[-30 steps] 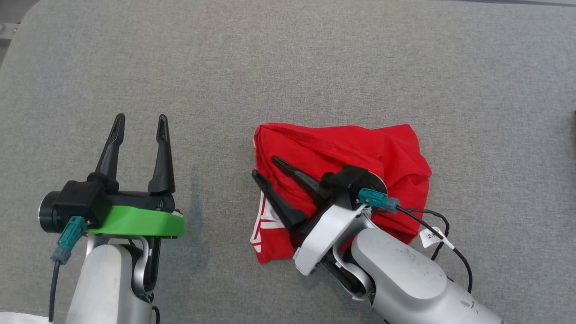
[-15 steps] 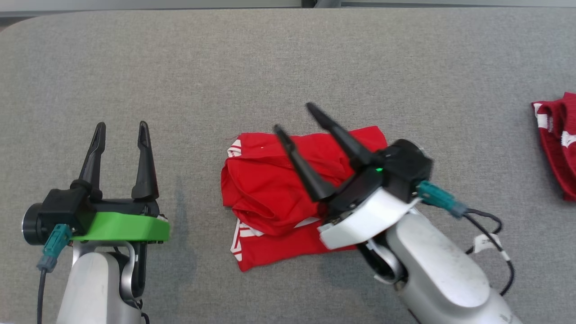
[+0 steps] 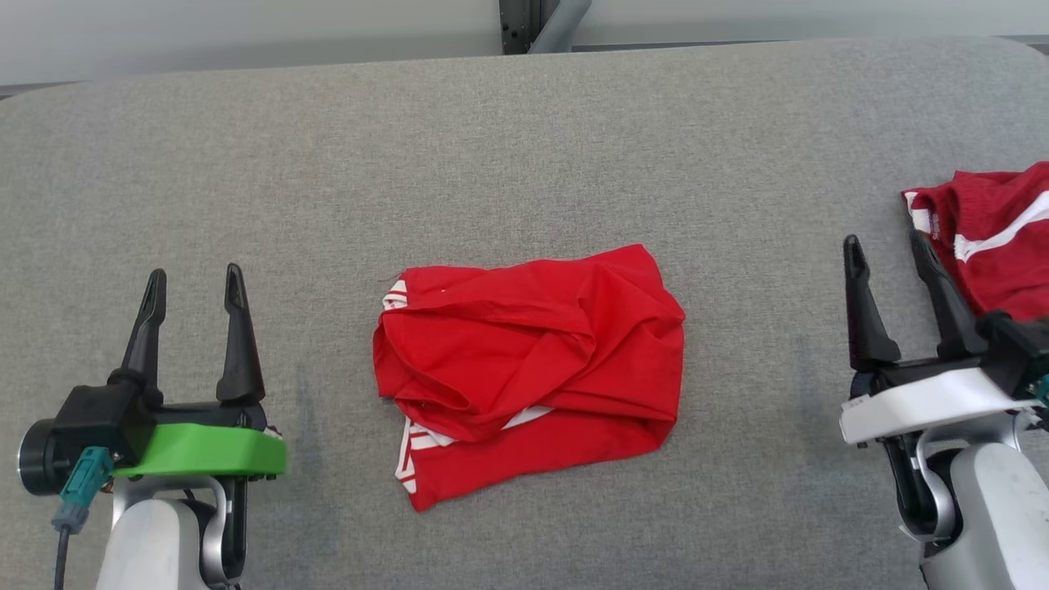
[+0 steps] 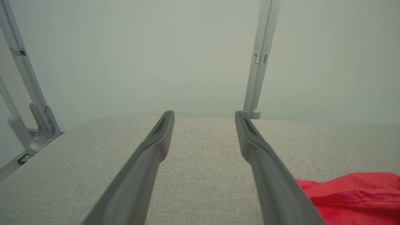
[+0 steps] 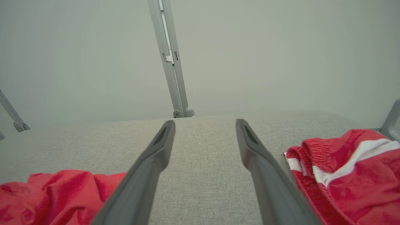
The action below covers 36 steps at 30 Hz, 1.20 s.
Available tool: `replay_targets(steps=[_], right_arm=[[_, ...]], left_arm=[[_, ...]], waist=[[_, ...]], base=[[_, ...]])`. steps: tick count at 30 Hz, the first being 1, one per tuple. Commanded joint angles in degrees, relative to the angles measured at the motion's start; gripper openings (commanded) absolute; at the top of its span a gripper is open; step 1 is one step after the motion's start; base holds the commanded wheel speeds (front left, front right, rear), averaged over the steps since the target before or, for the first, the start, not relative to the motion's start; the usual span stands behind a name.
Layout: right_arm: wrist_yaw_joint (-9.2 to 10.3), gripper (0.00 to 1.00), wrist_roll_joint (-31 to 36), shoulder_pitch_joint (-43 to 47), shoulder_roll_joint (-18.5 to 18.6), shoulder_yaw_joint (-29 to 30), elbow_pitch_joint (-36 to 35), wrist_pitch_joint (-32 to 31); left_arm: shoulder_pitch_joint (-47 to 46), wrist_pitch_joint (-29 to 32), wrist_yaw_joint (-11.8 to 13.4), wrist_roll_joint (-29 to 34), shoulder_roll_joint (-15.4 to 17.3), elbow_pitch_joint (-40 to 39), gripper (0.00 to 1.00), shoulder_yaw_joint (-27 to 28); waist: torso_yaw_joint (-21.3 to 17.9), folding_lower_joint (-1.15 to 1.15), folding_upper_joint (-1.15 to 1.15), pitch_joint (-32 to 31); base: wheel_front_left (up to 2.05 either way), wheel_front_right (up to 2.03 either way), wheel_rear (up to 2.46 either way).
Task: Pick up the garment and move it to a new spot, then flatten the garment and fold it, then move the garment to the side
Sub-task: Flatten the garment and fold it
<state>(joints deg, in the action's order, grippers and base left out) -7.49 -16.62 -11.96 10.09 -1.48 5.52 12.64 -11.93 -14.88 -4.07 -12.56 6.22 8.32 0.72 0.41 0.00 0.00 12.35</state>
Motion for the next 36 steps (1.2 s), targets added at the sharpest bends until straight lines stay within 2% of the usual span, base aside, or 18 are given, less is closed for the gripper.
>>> replay_targets(steps=[1, 6, 18, 19, 20, 23, 28, 31, 36], right_arm=[[0.01, 1.00, 0.33, 1.24, 0.19, 1.07, -0.15, -0.30], [0.01, 1.00, 0.54, 2.77, -0.11, 2.57, -0.86, -0.58], [0.01, 1.00, -0.24, 2.02, -0.26, 1.77, -0.27, -1.15], [0.01, 0.45, -0.26, 1.80, -0.14, 1.48, -0.10, -1.37], [0.01, 0.00, -0.47, 1.58, 0.00, 0.74, 0.16, -1.73], [0.01, 0.00, -0.61, 0.64, 0.47, -2.50, 0.71, -2.52], [0.01, 0.00, -1.95, -1.78, 0.28, -11.49, 2.93, -2.83], [0.01, 0.00, -3.21, -3.98, -0.02, -17.75, 5.39, -2.45], [0.02, 0.00, -5.51, -7.99, 0.19, -24.75, 11.45, -1.25]], left_arm=[[0.94, -0.20, 0.47, -0.24, 0.45, -0.30, 1.00, 0.23], [1.90, 0.53, 0.86, -0.42, 0.65, -1.29, 1.00, 0.20], [1.39, 1.56, 1.14, -0.47, 1.31, -2.62, 1.00, -0.69], [1.27, 1.54, 1.11, -0.54, 1.32, -2.57, 1.00, -0.80], [1.07, 1.52, 1.08, -0.57, 1.29, -2.51, 1.00, -0.95], [0.47, 1.49, 1.01, -0.59, 1.14, -2.51, 1.00, -1.43], [-0.89, 1.09, 0.54, -0.80, 0.79, -1.78, 1.00, -2.22], [-1.61, 0.73, 0.46, -1.02, 0.43, -1.33, 1.00, -2.67], [-2.44, 0.34, 0.50, -1.30, -0.22, -0.54, 1.00, -3.35]], waist=[[-0.54, 0.00, 0.00, -0.37], [-0.86, 0.00, 0.00, -0.29], [-0.37, 0.00, 0.00, 0.53], [-0.21, 0.00, 0.00, 0.63], [-0.01, 0.00, 0.00, 0.78], [0.75, 0.00, 0.00, 1.35], [2.55, 0.00, 0.00, 2.53], [3.77, 0.00, 0.00, 3.24], [5.94, 0.00, 0.00, 4.20]], base=[[0.00, 0.00, 0.00], [0.00, 0.00, 0.00], [0.00, 0.00, 0.00], [0.00, 0.00, 0.00], [0.00, 0.00, 0.00], [0.00, 0.00, 0.00], [0.00, 0.00, 0.00], [0.00, 0.00, 0.00], [0.00, 0.00, 0.00]])
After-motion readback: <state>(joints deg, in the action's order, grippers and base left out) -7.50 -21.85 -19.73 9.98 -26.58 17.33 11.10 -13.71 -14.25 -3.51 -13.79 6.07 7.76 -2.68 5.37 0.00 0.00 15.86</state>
